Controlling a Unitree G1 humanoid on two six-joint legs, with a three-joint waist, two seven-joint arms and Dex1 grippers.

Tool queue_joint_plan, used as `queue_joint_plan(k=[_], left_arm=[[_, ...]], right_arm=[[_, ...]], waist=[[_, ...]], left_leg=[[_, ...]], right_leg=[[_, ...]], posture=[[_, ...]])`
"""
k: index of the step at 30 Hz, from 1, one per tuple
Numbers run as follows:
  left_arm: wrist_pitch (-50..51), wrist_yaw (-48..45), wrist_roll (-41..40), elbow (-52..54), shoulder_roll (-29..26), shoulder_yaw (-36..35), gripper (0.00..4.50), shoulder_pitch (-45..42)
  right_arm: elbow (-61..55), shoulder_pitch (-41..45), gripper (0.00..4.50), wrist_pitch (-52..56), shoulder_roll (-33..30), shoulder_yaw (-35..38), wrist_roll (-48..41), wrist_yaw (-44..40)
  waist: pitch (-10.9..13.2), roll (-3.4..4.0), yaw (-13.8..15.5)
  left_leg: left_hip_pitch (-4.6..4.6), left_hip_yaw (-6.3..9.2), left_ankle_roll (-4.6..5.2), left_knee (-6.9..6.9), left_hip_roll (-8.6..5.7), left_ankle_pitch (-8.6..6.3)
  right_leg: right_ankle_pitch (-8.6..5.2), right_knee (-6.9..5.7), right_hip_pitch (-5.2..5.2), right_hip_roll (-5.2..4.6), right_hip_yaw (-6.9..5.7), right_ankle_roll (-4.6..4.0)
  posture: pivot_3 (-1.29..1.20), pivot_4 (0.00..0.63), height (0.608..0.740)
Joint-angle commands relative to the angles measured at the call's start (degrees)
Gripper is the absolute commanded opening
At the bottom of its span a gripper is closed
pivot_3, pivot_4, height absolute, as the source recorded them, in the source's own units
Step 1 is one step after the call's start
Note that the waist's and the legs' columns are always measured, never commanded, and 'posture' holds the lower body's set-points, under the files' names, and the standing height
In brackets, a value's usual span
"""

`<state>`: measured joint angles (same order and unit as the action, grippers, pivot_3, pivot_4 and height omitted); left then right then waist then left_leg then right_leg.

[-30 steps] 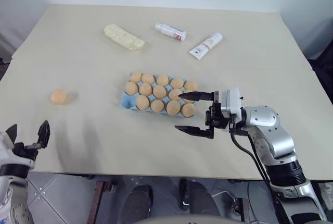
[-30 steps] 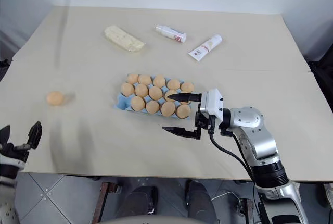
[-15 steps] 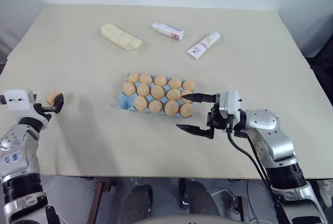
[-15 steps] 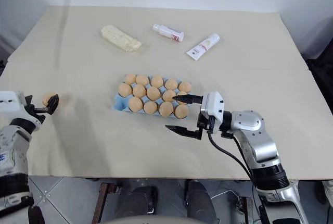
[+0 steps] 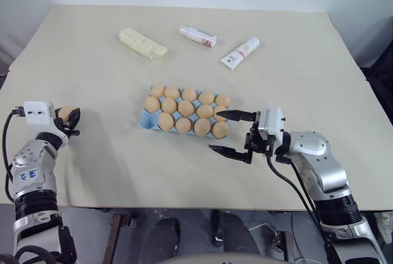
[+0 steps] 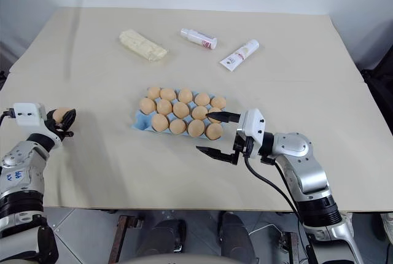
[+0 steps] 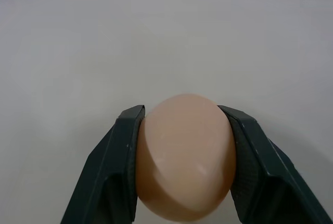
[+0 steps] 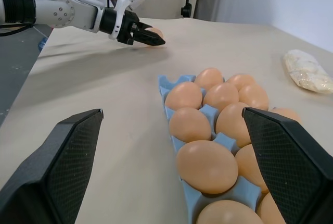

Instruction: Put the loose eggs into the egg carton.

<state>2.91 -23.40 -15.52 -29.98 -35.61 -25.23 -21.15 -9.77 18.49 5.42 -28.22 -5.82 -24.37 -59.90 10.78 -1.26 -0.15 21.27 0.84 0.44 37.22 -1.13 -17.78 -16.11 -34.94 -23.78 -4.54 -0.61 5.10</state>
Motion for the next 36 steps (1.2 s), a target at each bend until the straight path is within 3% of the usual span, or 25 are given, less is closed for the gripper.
queue_joint_plan(k=[1, 7, 14, 16, 22, 23, 30, 36], left_arm=[[-5.53, -7.12, -2.72, 7.82, 0.46, 1.35, 2.04, 1.20], [-0.87, -20.35, -6.14, 19.59, 3.27, 12.53, 2.04, -1.34], [-1.94, -26.02, -3.31, 14.35, 4.83, 19.04, 2.04, -5.06], [-1.99, -26.85, -3.21, 13.43, 5.33, 19.73, 2.57, -5.56], [-3.31, -26.49, -2.47, 12.81, 5.71, 19.21, 4.37, -4.71], [-3.46, -26.49, -2.56, 12.91, 5.46, 18.84, 4.48, -4.48], [-0.23, -27.18, -4.84, 20.16, -1.36, 12.62, 4.48, 2.62], [-2.14, -30.18, -4.15, 24.87, -8.69, 7.06, 4.48, 13.95]], right_arm=[[-2.26, -0.84, 4.50, -1.02, -0.19, 1.48, -0.34, 0.69], [-2.29, -1.30, 4.50, -1.25, -0.53, 1.60, -0.20, 0.88], [-3.90, -2.60, 4.50, -1.32, -0.47, 2.04, 0.17, 2.77], [-4.76, -3.54, 4.50, -1.24, -0.54, 2.08, 0.30, 3.32], [-6.42, -4.38, 4.50, -0.70, -0.36, 2.30, 0.56, 4.94], [-6.51, -4.41, 4.50, -0.67, -0.36, 2.27, 0.57, 5.07], [-6.73, -6.43, 4.50, -0.55, -2.12, 3.60, 0.21, 4.65], [-3.49, -7.44, 4.50, -1.73, -4.44, 5.15, 0.17, 2.64]], waist=[[0.00, 0.00, 0.00], [0.00, 0.00, 0.22], [0.00, 0.00, -0.43], [0.00, 0.00, -0.28], [0.00, 0.00, 0.10], [0.00, 0.00, 0.10], [0.01, 0.02, -0.26], [0.02, 0.04, -0.06]], left_leg=[[0.00, 0.00, 0.00, -0.01, 0.00, 0.00], [0.02, 0.03, 0.02, 0.10, -0.03, 0.00], [-0.04, -0.03, -0.05, 0.02, 0.01, 0.06], [-0.02, -0.02, -0.07, 0.02, 0.02, 0.08], [0.00, -0.01, 0.00, 0.18, -0.05, 0.08], [0.00, -0.01, 0.02, 0.19, -0.05, 0.07], [-0.03, -0.01, -0.02, -0.02, 0.01, 0.08], [-0.02, -0.01, 0.06, -0.03, 0.01, 0.03]], right_leg=[[0.00, 0.01, 0.00, -0.01, 0.00, 0.00], [0.01, 0.04, 0.08, -0.07, 0.00, 0.01], [0.01, -0.08, 0.00, 0.08, 0.04, 0.02], [0.00, -0.11, -0.03, 0.10, 0.02, 0.01], [0.03, -0.11, 0.04, 0.02, 0.04, 0.06], [0.03, -0.11, 0.05, 0.02, 0.04, 0.06], [0.00, -0.09, -0.03, 0.04, 0.07, 0.00], [-0.02, 0.02, 0.00, -0.03, 0.10, -0.04]], posture=[[0.00, 0.150, 0.740], [0.00, 0.150, 0.740], [0.00, 0.150, 0.740], [0.00, 0.150, 0.740], [0.00, 0.150, 0.740], [0.00, 0.150, 0.740], [0.00, 0.150, 0.740], [0.00, 0.150, 0.740]])
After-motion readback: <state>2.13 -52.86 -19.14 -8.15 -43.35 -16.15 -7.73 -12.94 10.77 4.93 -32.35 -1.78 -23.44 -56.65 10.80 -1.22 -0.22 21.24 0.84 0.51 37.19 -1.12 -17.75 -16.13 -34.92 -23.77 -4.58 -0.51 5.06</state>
